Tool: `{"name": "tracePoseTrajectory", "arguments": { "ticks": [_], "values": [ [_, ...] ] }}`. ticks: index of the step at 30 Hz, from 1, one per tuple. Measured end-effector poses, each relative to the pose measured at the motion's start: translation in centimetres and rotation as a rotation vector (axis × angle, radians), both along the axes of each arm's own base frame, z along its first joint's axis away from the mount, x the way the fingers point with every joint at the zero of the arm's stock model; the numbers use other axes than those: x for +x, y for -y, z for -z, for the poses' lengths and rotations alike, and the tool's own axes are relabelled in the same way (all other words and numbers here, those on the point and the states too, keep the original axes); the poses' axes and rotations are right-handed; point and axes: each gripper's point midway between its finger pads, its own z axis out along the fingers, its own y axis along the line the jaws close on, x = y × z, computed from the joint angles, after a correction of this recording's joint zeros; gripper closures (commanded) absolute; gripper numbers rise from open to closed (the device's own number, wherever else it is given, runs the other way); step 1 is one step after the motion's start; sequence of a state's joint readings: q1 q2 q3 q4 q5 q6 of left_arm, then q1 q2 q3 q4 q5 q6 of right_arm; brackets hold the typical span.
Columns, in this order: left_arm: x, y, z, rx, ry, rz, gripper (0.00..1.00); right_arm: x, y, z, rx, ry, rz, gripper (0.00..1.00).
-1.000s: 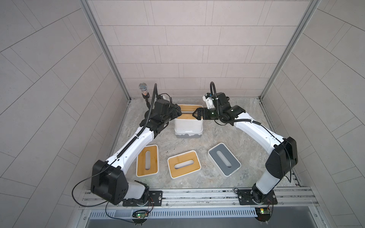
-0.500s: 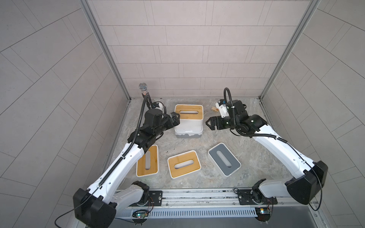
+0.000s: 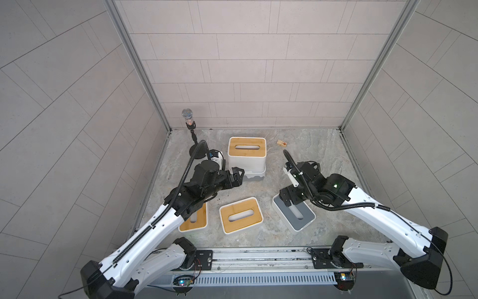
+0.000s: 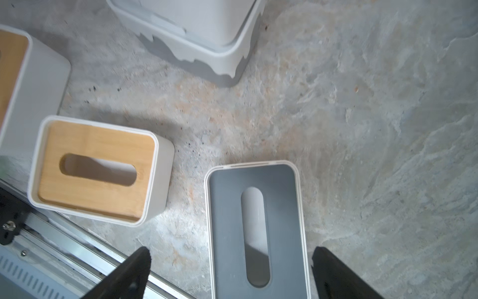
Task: Stack the tissue boxes
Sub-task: Pick up the tissue box from the center of the board.
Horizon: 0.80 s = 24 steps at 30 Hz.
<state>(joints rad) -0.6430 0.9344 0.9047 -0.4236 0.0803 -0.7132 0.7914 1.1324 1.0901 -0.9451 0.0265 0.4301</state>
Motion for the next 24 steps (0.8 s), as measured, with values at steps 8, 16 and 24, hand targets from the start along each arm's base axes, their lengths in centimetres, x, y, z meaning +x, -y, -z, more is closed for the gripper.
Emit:
{"name": "tracePoseTrajectory", "arguments": {
  "ticks": [8, 16, 24],
  "values": [
    [-1.8, 1.1, 3.2, 0.012, -0.086, 0.029, 0.00, -3.7, 1.1, 4.8, -0.086, -0.085, 0.017, 0.05],
    [-2.2, 1.4, 4.9, 0.005, -0.115, 0.023, 0.00, -4.7, 1.9, 8.0, -0.113, -0.127, 0.051, 0.09],
    [-1.7, 1.8, 5.3, -0.017, -0.114, 0.006, 0.00, -4.1, 0.9, 10.1, -0.124, -0.147, 0.060, 0.20]
  ]
}}
